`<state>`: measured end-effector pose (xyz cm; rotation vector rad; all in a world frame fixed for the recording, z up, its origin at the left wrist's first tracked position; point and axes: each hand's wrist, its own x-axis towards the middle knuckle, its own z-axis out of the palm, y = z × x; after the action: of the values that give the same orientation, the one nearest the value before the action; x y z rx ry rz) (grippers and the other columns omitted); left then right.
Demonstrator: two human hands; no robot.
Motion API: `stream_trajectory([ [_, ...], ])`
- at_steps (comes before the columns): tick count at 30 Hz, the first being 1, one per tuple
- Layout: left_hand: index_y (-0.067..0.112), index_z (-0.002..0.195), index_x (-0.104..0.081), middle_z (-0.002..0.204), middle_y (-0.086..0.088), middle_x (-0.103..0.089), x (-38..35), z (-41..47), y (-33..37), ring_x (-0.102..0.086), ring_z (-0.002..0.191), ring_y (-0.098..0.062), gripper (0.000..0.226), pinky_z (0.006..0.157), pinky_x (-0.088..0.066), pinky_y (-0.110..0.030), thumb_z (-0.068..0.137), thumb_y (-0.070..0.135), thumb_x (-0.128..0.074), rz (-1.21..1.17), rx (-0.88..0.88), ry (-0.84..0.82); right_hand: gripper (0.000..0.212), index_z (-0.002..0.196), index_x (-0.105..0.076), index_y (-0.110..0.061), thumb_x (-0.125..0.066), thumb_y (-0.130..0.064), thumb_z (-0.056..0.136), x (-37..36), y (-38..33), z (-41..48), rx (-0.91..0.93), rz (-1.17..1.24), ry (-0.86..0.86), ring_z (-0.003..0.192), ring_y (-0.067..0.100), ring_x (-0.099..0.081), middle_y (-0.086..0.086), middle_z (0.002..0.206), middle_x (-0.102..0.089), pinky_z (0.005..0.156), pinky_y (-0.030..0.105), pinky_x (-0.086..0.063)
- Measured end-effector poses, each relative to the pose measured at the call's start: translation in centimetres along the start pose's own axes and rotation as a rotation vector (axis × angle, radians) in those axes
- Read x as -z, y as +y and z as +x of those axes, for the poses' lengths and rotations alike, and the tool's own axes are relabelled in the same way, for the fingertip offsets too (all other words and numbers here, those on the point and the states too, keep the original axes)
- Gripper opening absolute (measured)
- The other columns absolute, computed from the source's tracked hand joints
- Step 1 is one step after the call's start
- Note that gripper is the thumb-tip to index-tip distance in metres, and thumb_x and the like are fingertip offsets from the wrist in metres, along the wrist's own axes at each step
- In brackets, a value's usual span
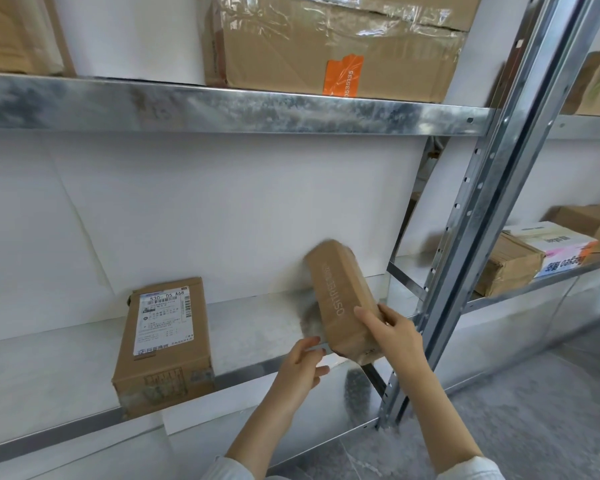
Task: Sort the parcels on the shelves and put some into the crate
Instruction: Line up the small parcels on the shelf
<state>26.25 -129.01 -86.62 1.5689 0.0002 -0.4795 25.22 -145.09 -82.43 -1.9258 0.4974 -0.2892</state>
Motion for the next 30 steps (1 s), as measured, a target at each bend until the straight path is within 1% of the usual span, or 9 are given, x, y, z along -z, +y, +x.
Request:
stream_trajectory([
  [3,0.031,0.123,-0.051,0.125,0.005,-0.059,-0.6,0.1,0.4,-0.064,0.100,-0.011,0.030,0.087,-0.050,-0.026,0.099,0.043,-0.040,-0.052,0.049,-0.025,0.044,0.112,-0.067,-0.017,-0.066,-0.049,0.082,0.4,-0.2,0.1,-0.128,0.197,-0.113,0.092,0.019,-0.066,-0.001,0.097,-0.071,0.083,0.036,-0.056],
  [6,0.034,0.120,-0.052,0.121,0.006,-0.059,-1.0,0.1,0.8,-0.064,0.102,-0.016,0.040,0.093,-0.052,-0.036,0.091,0.060,-0.043,-0.096,0.135,-0.069,0.038,0.101,-0.067,-0.016,-0.063,-0.050,0.084,0.5,-0.1,0.0,-0.263,0.296,-0.202,0.090,0.024,-0.069,0.007,0.095,-0.073,0.086,0.042,-0.057],
  [13,0.035,0.124,-0.047,0.119,0.005,-0.059,-1.8,0.1,0.5,-0.063,0.104,-0.018,0.052,0.099,-0.049,-0.041,0.084,0.069,-0.045,-0.156,0.162,-0.139,0.039,0.110,-0.059,-0.020,-0.055,-0.052,0.088,1.3,1.2,1.0,-0.402,0.480,-0.324,0.101,0.030,-0.065,0.011,0.110,-0.067,0.076,0.039,-0.055],
  [19,0.036,0.133,-0.041,0.119,0.009,-0.060,-3.3,0.2,1.0,-0.064,0.101,-0.013,0.098,0.082,-0.055,-0.027,0.052,0.089,-0.056,-0.136,0.151,-0.128,0.052,0.119,-0.060,-0.018,-0.060,-0.055,0.083,1.3,2.3,1.9,-0.435,0.502,-0.332,0.106,0.029,-0.065,0.012,0.116,-0.067,0.081,0.041,-0.055],
  [21,0.034,0.131,-0.046,0.119,0.008,-0.061,-3.8,0.6,1.1,-0.063,0.103,-0.013,0.095,0.081,-0.055,-0.027,0.053,0.087,-0.058,-0.178,0.179,-0.108,0.050,0.118,-0.062,-0.019,-0.060,-0.055,0.083,1.2,2.1,2.0,-0.437,0.535,-0.324,0.103,0.028,-0.066,0.011,0.115,-0.068,0.079,0.040,-0.056],
  [23,0.030,0.130,-0.048,0.120,0.006,-0.060,-3.9,0.9,1.3,-0.060,0.106,-0.015,0.084,0.089,-0.053,-0.031,0.063,0.081,-0.059,-0.203,0.198,-0.091,0.046,0.114,-0.062,-0.018,-0.059,-0.054,0.085,1.1,1.6,1.9,-0.433,0.530,-0.315,0.100,0.027,-0.066,0.010,0.111,-0.068,0.072,0.036,-0.055],
  [26,0.027,0.129,-0.048,0.115,0.005,-0.059,-3.6,1.1,1.3,-0.059,0.109,-0.017,0.074,0.096,-0.049,-0.032,0.071,0.072,-0.060,-0.227,0.192,-0.096,0.045,0.117,-0.063,-0.016,-0.060,-0.050,0.087,0.8,1.4,2.1,-0.293,0.350,-0.136,0.102,0.023,-0.063,0.005,0.107,-0.067,0.082,0.035,-0.053],
  [28,0.026,0.132,-0.045,0.117,0.004,-0.057,-3.5,1.2,1.3,-0.057,0.112,-0.018,0.072,0.097,-0.047,-0.030,0.075,0.068,-0.060,-0.248,0.196,-0.109,0.046,0.126,-0.060,-0.018,-0.063,-0.044,0.088,0.8,1.5,2.4,-0.050,0.133,0.078,0.112,0.020,-0.059,0.000,0.120,-0.064,0.095,0.036,-0.048],
  [30,0.024,0.133,-0.045,0.123,0.000,-0.057,-3.6,1.2,1.2,-0.057,0.113,-0.021,0.068,0.099,-0.045,-0.030,0.080,0.065,-0.057,-0.336,0.211,-0.107,0.048,0.132,-0.056,-0.021,-0.065,-0.038,0.088,0.8,0.8,2.3,0.165,0.005,0.167,0.119,0.017,-0.054,-0.003,0.132,-0.057,0.097,0.033,-0.046],
])
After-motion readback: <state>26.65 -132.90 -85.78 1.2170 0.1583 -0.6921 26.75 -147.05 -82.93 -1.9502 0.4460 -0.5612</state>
